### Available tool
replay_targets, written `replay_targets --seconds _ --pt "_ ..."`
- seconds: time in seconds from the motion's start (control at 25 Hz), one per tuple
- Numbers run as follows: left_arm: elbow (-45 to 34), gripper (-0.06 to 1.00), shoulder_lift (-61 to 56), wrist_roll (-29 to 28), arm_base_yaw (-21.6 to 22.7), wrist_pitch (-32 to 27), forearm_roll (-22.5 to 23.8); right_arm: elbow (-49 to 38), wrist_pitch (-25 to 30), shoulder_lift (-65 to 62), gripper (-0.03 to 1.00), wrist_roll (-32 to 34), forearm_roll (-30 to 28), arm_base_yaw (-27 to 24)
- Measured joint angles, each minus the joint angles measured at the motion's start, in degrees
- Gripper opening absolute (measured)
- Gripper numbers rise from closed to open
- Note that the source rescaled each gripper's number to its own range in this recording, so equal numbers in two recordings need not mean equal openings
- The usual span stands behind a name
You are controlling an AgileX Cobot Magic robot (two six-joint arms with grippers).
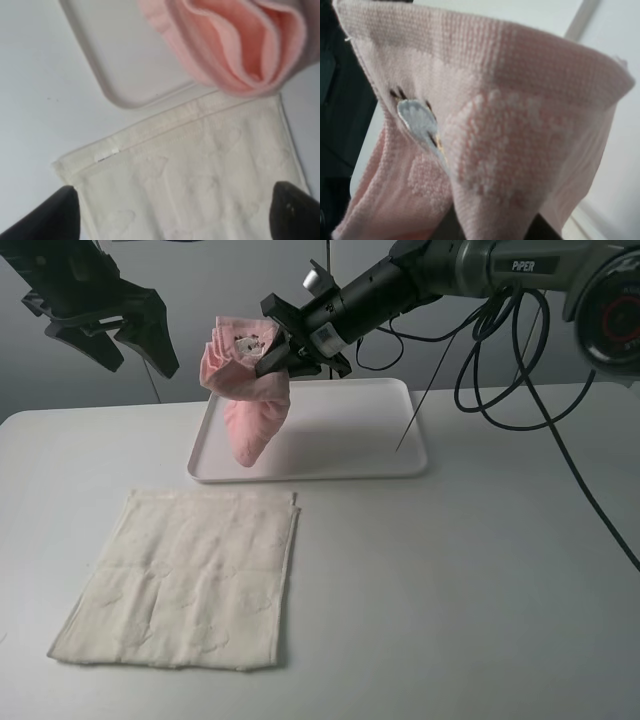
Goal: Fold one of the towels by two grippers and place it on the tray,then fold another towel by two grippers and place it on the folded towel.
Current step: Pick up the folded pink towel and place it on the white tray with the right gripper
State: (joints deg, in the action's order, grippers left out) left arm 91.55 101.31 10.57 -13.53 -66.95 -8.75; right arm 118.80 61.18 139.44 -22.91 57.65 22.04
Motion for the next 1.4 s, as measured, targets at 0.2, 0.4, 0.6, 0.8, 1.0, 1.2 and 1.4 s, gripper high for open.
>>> replay_targets --seconds 0.2,0.4,0.6,0.8,1.0,1.2,1.4 --pt "0.0 0.98 0.0 1.0 0.29 -0.1 -0.22 1.45 -5.49 4.37 0.12 1.32 -4.07 -0.99" --pt "0.0 0.98 0.0 1.37 0.29 -0.1 -0.47 1.45 -10.61 5.24 0.12 2.55 -13.01 -1.46" --pt "0.0 0.98 0.0 1.65 0.29 -0.1 -0.55 1.45 -13.51 5.24 0.12 5.85 -22.54 -1.46" --pt "0.0 0.98 0.0 1.69 0.29 -0.1 -1.41 1.45 -15.32 5.24 0.12 8.49 -28.01 -1.46" --pt "0.0 0.98 0.0 1.69 0.29 -0.1 -1.68 1.45 -15.55 5.24 0.12 9.2 -29.91 -1.46" --pt "0.0 0.98 0.0 1.69 0.29 -0.1 -1.78 1.45 -15.93 5.24 0.54 9.33 -31.26 -1.18" --pt "0.0 0.98 0.0 1.78 0.29 -0.1 -1.89 1.45 -16.12 5.24 0.96 7.79 -32.97 0.45"
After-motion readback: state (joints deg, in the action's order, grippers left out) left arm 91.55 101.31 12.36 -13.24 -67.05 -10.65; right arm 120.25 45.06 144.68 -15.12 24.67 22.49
